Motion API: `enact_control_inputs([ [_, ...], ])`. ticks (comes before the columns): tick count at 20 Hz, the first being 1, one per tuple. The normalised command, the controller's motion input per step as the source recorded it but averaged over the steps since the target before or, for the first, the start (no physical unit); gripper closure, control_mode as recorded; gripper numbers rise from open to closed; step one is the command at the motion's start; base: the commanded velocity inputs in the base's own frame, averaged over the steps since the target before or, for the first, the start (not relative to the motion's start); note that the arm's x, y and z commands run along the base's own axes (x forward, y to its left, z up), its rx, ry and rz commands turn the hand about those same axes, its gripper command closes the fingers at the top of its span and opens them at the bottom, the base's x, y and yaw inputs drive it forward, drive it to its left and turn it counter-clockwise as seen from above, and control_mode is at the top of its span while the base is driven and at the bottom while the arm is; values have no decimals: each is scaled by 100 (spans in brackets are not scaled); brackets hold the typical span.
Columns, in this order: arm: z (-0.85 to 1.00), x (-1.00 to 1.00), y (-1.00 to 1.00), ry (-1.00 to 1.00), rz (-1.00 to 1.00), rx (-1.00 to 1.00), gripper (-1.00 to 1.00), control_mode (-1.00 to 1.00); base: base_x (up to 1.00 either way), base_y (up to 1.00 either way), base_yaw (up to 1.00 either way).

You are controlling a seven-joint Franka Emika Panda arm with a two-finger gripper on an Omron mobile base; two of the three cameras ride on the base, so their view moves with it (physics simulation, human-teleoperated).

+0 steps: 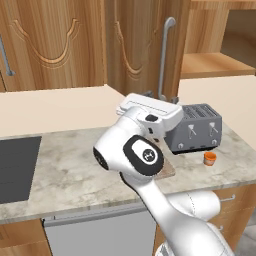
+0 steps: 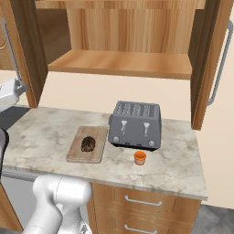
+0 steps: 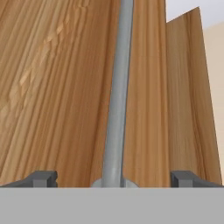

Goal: Pick the bread, place it on the cutting board, pick the jam, place it on the counter, and close the cabinet.

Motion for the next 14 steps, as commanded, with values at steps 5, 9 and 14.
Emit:
enact_control_inputs([
  [5, 0, 32, -20, 0, -4, 0, -100, -100, 0, 0, 0],
  [9, 0, 34, -18, 0, -5, 0, -100, -100, 0, 0, 0],
  [14, 0, 38, -22, 0, -1, 0, -100, -100, 0, 0, 0],
])
